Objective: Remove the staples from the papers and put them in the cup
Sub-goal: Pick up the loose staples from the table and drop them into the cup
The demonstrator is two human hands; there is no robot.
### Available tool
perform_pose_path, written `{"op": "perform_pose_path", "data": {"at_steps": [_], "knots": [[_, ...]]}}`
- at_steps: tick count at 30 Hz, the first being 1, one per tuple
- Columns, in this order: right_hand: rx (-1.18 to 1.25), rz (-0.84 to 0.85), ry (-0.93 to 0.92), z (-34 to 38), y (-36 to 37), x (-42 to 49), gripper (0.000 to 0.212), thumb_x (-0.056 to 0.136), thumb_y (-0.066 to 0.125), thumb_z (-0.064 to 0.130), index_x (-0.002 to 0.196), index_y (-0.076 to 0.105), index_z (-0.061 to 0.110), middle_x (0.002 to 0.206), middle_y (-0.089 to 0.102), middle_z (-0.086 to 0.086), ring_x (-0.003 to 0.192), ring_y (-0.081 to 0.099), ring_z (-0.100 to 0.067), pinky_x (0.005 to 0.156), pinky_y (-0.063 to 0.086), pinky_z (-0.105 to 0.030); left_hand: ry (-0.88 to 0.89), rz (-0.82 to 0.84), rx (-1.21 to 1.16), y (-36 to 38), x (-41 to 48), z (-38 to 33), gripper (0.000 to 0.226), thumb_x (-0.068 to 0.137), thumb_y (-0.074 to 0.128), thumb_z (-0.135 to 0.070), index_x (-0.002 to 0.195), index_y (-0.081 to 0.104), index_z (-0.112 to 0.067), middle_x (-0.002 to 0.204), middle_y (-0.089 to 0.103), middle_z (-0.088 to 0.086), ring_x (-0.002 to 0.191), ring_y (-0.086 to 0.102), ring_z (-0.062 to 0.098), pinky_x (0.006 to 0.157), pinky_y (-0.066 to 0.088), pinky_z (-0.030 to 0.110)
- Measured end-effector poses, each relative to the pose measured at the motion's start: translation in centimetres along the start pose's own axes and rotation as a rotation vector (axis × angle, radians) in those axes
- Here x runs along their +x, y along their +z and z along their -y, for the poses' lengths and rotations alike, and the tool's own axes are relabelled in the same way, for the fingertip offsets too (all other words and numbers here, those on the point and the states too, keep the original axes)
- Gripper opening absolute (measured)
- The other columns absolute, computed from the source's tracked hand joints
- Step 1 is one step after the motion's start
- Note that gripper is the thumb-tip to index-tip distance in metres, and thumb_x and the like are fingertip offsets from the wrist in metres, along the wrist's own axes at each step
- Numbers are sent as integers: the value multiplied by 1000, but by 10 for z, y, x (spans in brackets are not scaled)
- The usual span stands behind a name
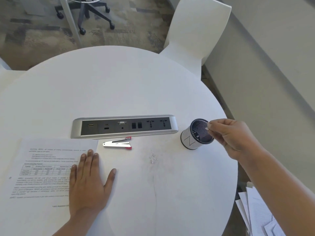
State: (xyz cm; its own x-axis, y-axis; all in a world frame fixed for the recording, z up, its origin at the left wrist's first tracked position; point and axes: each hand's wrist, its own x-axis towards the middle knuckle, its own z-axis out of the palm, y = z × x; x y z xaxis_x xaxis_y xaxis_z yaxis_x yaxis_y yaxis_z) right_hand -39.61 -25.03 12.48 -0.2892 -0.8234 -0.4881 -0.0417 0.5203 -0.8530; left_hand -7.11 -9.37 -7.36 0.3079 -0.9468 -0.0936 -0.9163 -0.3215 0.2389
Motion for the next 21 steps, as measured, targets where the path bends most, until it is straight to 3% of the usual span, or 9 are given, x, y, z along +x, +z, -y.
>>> {"op": "perform_pose_path", "data": {"at_steps": [7, 11, 17, 21], "knots": [[-369, -65, -67, -10, -19, 30, 11, 79, 74, -6, 72, 72, 2, 75, 73, -15, 61, 72, -16, 64, 59, -19, -1, -7, -19, 0, 1, -1, 85, 89, 30, -67, 150, 36, -7, 162, 32, 7, 151, 25, 25, 124, 15, 47], [-551, -86, -111, -16, -20, 37, 17, 79, 72, -3, 73, 76, 12, 78, 77, -11, 71, 76, -22, 75, 59, -31, 1, -7, -24, 0, 1, -1, 85, 89, 30, -67, 150, 36, -8, 162, 32, 7, 152, 24, 25, 124, 14, 47], [-710, -117, -233, -13, -11, 30, 15, 74, 76, 4, 70, 74, 18, 66, 71, -3, 59, 63, -16, 45, 43, -20, 3, -8, -12, -1, 1, -2, 85, 90, 29, -66, 150, 36, -8, 163, 31, 6, 152, 24, 24, 124, 15, 47], [-741, -98, -283, -13, -10, 31, 20, 78, 68, -1, 80, 74, 18, 75, 73, 2, 65, 65, -10, 46, 43, -14, 3, -3, -6, -2, 1, -4, 85, 91, 27, -67, 151, 34, -8, 163, 29, 6, 152, 23, 24, 125, 13, 47]]}}
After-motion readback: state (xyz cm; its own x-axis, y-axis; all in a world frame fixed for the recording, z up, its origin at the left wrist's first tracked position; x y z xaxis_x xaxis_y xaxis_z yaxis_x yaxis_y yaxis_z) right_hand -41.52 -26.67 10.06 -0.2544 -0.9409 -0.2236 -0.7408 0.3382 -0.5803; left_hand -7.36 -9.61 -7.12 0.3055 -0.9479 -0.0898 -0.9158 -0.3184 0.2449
